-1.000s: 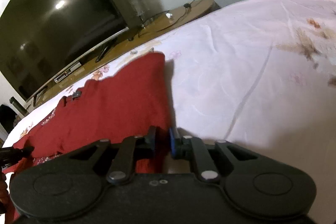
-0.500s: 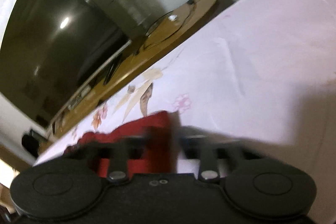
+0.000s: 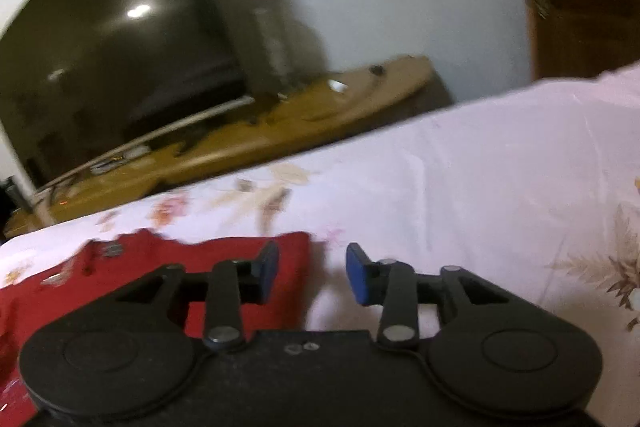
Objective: Fold small clothes
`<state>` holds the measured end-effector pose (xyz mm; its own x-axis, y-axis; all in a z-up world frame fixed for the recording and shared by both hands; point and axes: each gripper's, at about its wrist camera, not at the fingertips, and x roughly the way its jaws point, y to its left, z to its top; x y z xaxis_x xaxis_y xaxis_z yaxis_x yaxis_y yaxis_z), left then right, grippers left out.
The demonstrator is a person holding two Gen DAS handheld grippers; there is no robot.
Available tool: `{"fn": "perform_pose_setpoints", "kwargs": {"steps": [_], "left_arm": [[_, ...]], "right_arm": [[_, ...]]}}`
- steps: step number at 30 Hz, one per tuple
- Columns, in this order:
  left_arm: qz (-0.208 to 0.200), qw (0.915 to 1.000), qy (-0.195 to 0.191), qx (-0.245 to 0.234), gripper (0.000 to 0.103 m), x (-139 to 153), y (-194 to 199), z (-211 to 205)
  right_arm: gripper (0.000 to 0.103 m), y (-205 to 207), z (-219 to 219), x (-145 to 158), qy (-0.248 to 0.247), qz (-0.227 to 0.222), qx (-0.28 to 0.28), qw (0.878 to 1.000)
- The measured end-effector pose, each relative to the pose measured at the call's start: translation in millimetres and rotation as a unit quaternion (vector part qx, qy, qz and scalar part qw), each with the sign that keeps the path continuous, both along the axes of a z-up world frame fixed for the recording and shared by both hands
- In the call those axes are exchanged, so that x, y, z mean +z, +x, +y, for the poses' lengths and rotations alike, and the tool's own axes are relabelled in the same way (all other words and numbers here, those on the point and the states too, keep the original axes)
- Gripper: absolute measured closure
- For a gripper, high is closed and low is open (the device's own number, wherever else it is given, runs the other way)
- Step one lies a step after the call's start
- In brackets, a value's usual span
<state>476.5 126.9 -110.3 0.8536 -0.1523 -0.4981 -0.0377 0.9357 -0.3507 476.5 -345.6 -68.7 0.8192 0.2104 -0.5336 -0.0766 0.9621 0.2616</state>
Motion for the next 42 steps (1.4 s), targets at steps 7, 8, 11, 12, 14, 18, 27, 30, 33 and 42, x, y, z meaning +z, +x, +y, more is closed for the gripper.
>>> {"fn": "perform_pose_setpoints", "kwargs": {"steps": [7,8,11,12,14,18,27,30,33,42], "left_arm": [[0.062,0.9954,0.047,-0.055,0.100,-44.0,41.9,-42.7],[0.067,0.9964,0.001,-0.052,0.100,-47.4,41.1,-26.7],[0.074,0.9969,0.002,-0.029,0.100,-39.3,24.3,-10.4],[0.069,0.9973,0.008,-0.023,0.100,-35.2,13.5,-5.6],[0.054,0.9985,0.005,0.005,0.100,-27.5,-14.6,14.9],[0.034,0.9927,-0.030,0.112,0.039,-25.3,-74.5,86.0],[0.010,0.9270,-0.178,0.330,0.049,-49.1,-146.4,282.6],[0.011,0.9163,-0.223,0.333,0.052,-60.0,-132.4,314.5],[0.013,0.9143,-0.225,0.336,0.052,-62.2,-112.1,325.4],[0.069,0.9156,-0.196,0.344,0.099,-54.5,-99.4,367.0]], "right_arm": [[0.073,-19.8,48.2,-21.6,-0.105,0.034,0.049,0.993],[0.068,-19.7,42.3,-30.9,-0.114,0.050,0.035,0.992],[0.066,-31.0,13.3,-32.4,-0.061,0.047,0.016,0.997],[0.065,-36.3,11.3,-29.4,-0.062,0.047,0.013,0.997],[0.064,-53.6,7.0,-21.7,-0.055,0.033,0.013,0.998],[0.064,-93.9,-1.3,-15.6,-0.023,0.028,-0.003,0.999],[0.063,-161.1,8.9,-16.8,-0.011,0.082,-0.053,0.995],[0.063,-174.8,14.1,-8.0,0.011,0.086,-0.077,0.993],[0.063,-184.7,22.7,4.3,0.014,0.080,-0.091,0.992],[0.063,-208.1,34.6,32.7,-0.006,0.057,-0.107,0.993]]}}
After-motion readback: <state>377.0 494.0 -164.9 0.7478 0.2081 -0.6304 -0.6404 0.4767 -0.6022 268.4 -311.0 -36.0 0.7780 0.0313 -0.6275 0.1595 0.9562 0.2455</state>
